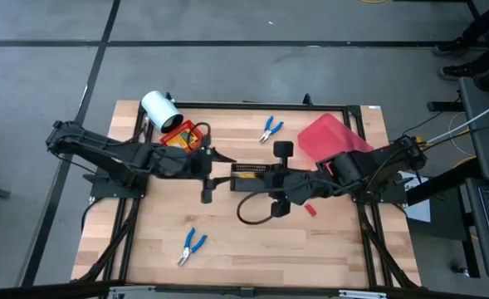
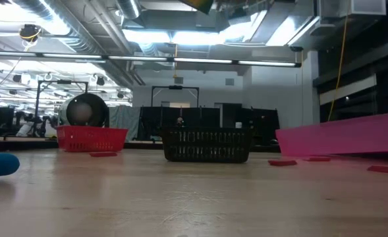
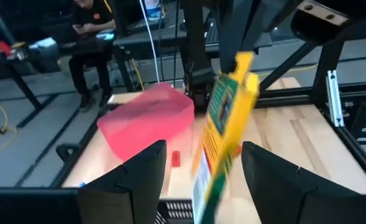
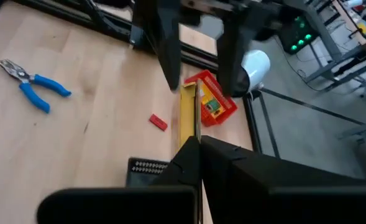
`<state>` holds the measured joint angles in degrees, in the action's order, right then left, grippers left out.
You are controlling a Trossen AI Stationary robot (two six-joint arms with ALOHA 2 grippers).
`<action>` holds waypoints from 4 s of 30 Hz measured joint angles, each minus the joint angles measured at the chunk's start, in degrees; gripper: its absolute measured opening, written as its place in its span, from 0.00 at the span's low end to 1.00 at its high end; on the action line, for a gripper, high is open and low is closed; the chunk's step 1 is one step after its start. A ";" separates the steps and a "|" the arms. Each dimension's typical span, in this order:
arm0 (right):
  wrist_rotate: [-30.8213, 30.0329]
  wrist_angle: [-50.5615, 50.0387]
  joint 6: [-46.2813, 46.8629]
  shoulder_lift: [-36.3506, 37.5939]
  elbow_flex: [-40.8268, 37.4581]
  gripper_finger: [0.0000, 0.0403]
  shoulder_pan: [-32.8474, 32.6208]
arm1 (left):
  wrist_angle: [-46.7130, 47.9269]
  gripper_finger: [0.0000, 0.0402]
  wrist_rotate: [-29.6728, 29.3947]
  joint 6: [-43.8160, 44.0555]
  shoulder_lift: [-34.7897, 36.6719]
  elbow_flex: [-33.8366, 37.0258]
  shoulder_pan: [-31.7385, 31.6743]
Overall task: Pick & Place School Supplies
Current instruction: Put the crayon box into the red bin, then adjust the pink bin
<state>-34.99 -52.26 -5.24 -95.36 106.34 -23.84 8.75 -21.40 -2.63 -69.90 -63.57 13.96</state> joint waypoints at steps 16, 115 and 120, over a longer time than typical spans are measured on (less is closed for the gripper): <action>-0.57 8.19 -4.34 -0.01 0.00 0.00 1.25 | 2.99 0.29 3.33 0.81 -3.75 -4.00 -3.89; 0.91 -26.11 53.99 0.97 1.68 0.38 -8.08 | 3.75 0.33 29.92 34.84 12.16 23.15 -12.73; 0.83 -37.20 81.17 1.59 -0.99 0.37 -6.04 | -2.58 0.33 14.60 35.54 12.16 23.17 -7.72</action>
<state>-34.16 -89.47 75.93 -93.77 105.36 -29.87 6.18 -6.80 32.91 -57.74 -40.40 6.24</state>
